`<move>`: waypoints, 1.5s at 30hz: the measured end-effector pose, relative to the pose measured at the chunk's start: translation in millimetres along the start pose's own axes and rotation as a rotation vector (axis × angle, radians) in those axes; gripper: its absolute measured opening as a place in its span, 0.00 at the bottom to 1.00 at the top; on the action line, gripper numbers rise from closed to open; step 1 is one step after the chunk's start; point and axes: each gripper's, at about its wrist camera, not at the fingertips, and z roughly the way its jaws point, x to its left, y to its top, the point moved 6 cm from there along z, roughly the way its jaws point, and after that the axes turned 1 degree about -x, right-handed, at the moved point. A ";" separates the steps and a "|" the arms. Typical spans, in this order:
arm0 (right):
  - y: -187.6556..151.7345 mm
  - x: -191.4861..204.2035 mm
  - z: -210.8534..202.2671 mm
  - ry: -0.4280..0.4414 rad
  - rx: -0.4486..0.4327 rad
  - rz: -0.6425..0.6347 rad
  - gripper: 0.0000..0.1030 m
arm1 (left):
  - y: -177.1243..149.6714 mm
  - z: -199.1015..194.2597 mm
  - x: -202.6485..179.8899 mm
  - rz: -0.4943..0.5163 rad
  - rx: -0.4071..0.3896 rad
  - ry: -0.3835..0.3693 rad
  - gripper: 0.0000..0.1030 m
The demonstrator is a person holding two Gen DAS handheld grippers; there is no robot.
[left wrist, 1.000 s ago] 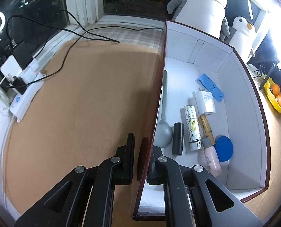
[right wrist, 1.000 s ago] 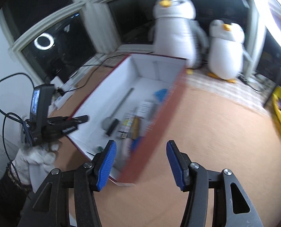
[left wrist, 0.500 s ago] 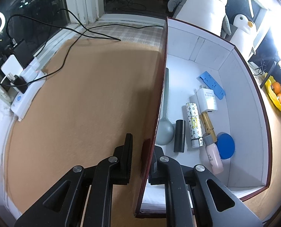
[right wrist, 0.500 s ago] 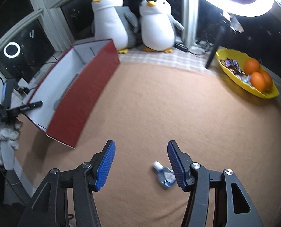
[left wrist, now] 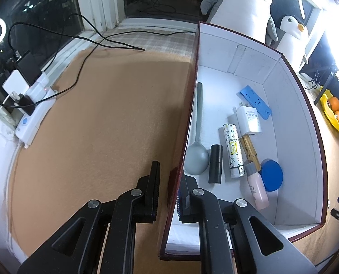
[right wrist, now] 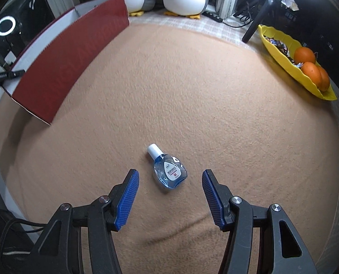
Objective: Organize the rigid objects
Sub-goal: 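Move the right gripper to the blue eye-drop bottle and grasp it, then lift the eye-drop bottle and carry it over the box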
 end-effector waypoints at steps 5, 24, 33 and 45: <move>-1.7 2.7 18.6 0.009 0.049 -0.036 0.52 | -0.7 -0.3 0.4 -0.004 0.001 0.000 0.11; 5.1 6.2 45.9 0.041 0.128 -0.117 0.32 | -0.8 4.0 0.5 -0.009 0.011 -0.003 0.11; 11.6 5.4 40.9 0.068 0.077 -0.053 0.31 | -1.8 4.8 -0.3 -0.009 0.009 -0.003 0.11; 73.0 35.0 -18.9 0.125 -0.140 0.018 0.31 | 0.2 3.0 1.1 -0.014 -0.003 -0.009 0.11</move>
